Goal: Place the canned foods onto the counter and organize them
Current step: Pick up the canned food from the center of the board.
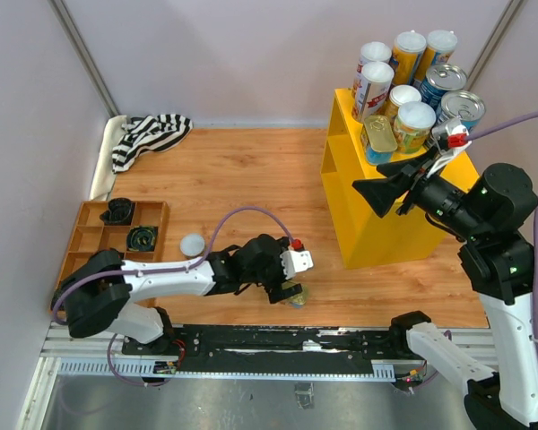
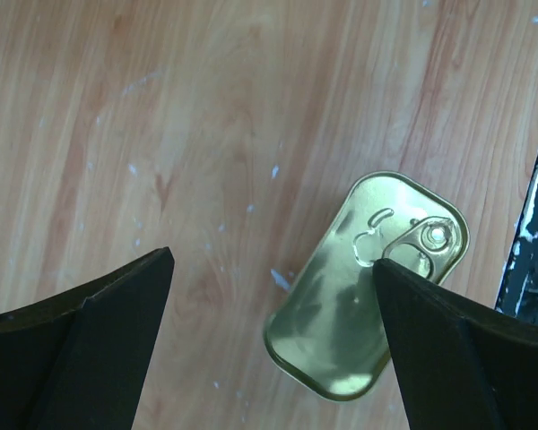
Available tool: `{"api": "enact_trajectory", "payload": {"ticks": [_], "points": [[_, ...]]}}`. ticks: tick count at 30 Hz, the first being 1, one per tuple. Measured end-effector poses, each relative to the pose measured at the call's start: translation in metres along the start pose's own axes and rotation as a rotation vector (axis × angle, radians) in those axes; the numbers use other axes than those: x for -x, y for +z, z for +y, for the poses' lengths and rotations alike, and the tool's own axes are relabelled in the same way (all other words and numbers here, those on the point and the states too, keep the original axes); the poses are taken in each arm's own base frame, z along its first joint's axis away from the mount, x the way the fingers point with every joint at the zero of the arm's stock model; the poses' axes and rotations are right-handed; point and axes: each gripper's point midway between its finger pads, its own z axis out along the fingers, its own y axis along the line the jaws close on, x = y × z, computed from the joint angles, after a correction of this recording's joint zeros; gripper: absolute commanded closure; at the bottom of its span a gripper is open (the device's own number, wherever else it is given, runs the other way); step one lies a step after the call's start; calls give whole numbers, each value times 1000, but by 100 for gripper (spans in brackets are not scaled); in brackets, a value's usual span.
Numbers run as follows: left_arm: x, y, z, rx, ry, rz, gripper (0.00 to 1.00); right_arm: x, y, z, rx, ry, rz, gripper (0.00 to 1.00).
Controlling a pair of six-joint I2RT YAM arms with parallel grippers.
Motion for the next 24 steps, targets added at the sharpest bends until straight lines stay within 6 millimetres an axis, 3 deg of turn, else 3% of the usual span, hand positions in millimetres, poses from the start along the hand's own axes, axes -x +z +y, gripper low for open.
{"api": "enact_trajectory", "payload": {"ticks": [5,15,18,24], "points": [[15,17,-7,-83,82,-10,1,-3,-1,0,1,2,4,28],[15,14,-17,-150,104,8,0,0,-9,5,3,-9,-14,27],[22,5,-19,-164,118,-23,0,-1,-8,4,3,-8,-11,27],[65,-27,-33,-244,185,-203,0,-4,-6,3,3,-3,-5,28]]}}
